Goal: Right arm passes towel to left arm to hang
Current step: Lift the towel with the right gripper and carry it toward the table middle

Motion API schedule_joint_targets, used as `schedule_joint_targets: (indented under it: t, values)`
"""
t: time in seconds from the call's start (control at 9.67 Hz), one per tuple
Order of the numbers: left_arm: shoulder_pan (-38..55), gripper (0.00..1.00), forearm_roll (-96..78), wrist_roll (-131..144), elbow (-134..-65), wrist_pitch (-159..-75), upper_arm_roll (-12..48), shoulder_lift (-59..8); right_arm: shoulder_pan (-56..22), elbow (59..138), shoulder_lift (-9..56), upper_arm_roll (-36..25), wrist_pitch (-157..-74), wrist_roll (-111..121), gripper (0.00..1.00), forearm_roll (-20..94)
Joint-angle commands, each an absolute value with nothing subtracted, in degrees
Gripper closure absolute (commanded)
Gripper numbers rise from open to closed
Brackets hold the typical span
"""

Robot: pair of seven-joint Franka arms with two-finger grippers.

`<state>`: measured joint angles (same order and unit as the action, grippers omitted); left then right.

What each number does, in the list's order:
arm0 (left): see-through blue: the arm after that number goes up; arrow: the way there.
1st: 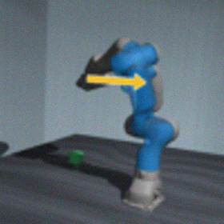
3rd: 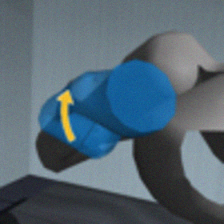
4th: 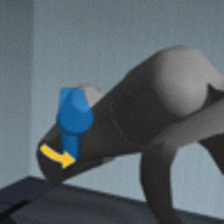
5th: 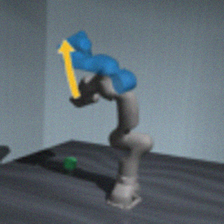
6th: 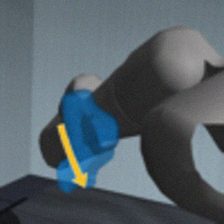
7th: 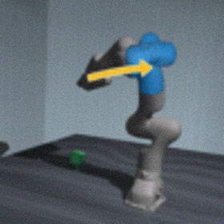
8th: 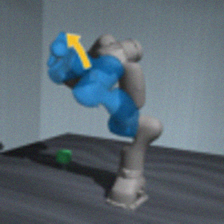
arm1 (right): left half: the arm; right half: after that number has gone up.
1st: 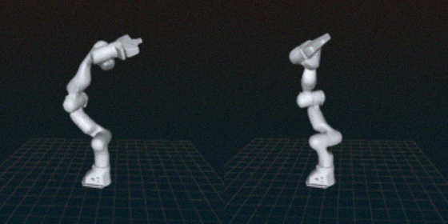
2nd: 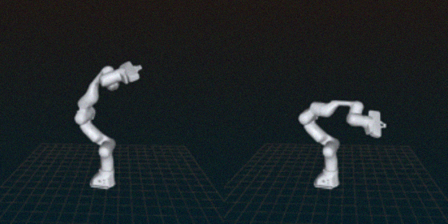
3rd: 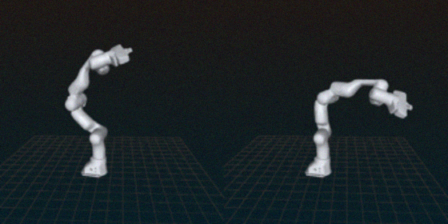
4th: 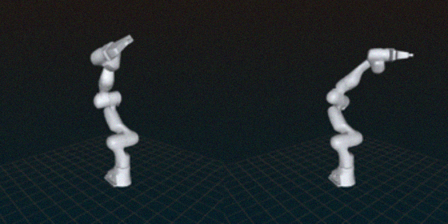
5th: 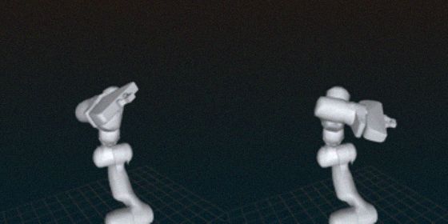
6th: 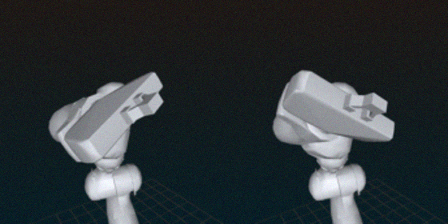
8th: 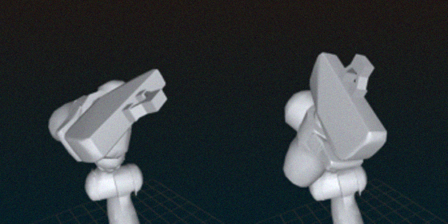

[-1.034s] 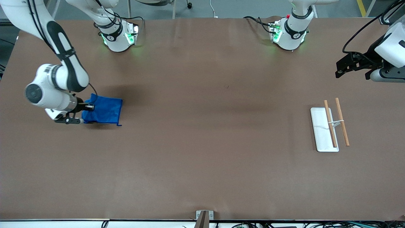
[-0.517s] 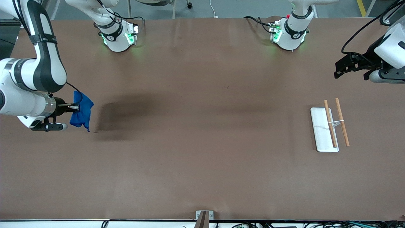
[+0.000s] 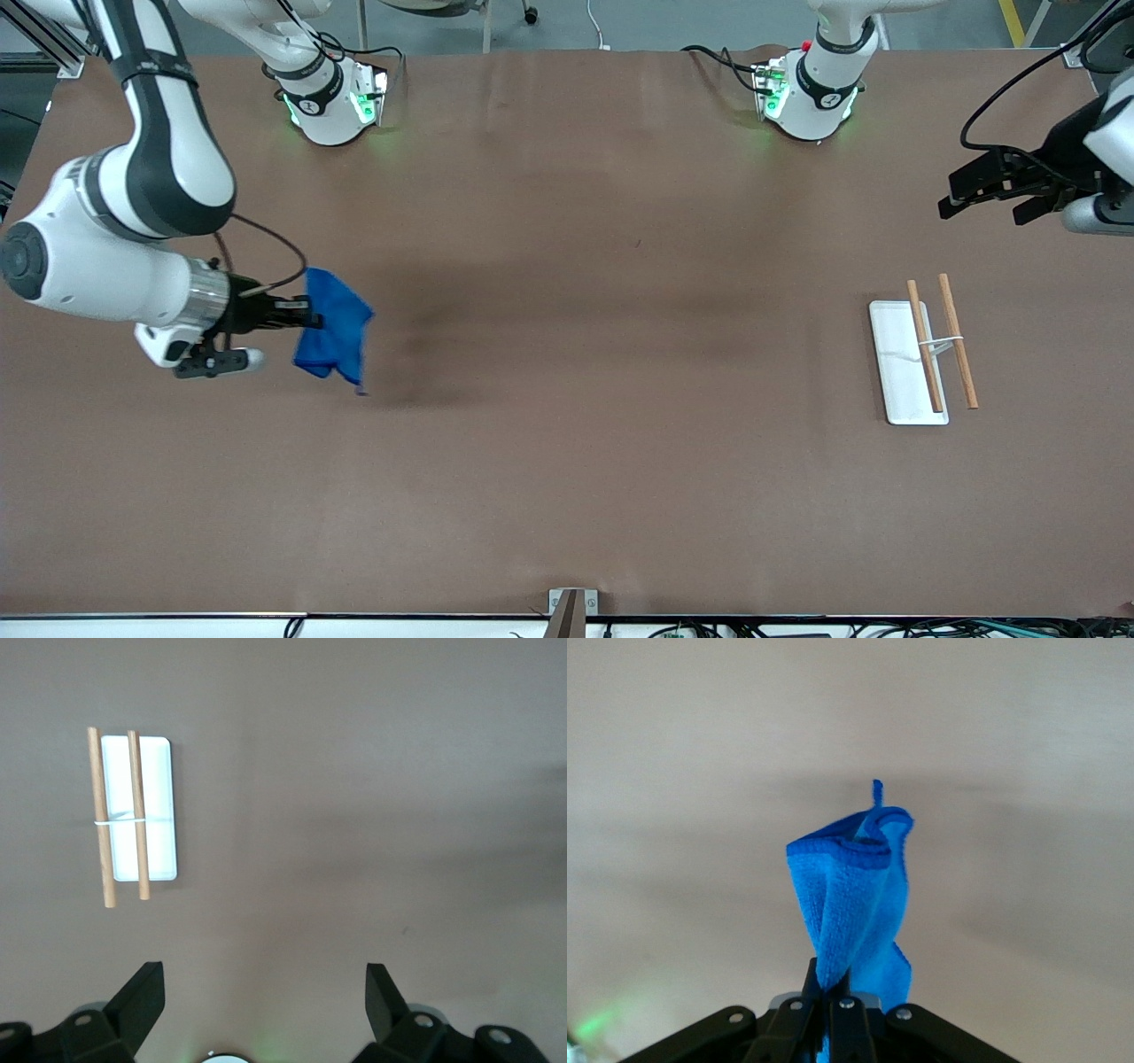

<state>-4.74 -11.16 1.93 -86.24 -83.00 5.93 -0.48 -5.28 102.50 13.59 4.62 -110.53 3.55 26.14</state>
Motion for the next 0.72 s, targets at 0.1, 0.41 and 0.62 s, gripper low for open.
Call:
schedule_joint_targets:
  t: [0.1, 0.41, 0.62]
  values:
    - [-4.4, 0.0, -17.47, 1.05, -87.8, -86.01, 6.5, -7.18, -16.4, 101.87, 14.24, 4.75, -120.81, -3.49, 0.99, 41.7]
    - [-4.75, 0.0, -35.38, -2.09, -89.63, -87.36, 6.5, -12.47, -26.07, 101.6, 14.85, 4.75, -130.67, -4.04, 0.99, 60.4]
    - [-7.45, 0.0, -48.7, -7.96, -93.23, -87.36, 6.5, -15.28, -28.12, 100.99, 14.77, 4.92, -131.05, -4.04, 1.0, 71.84]
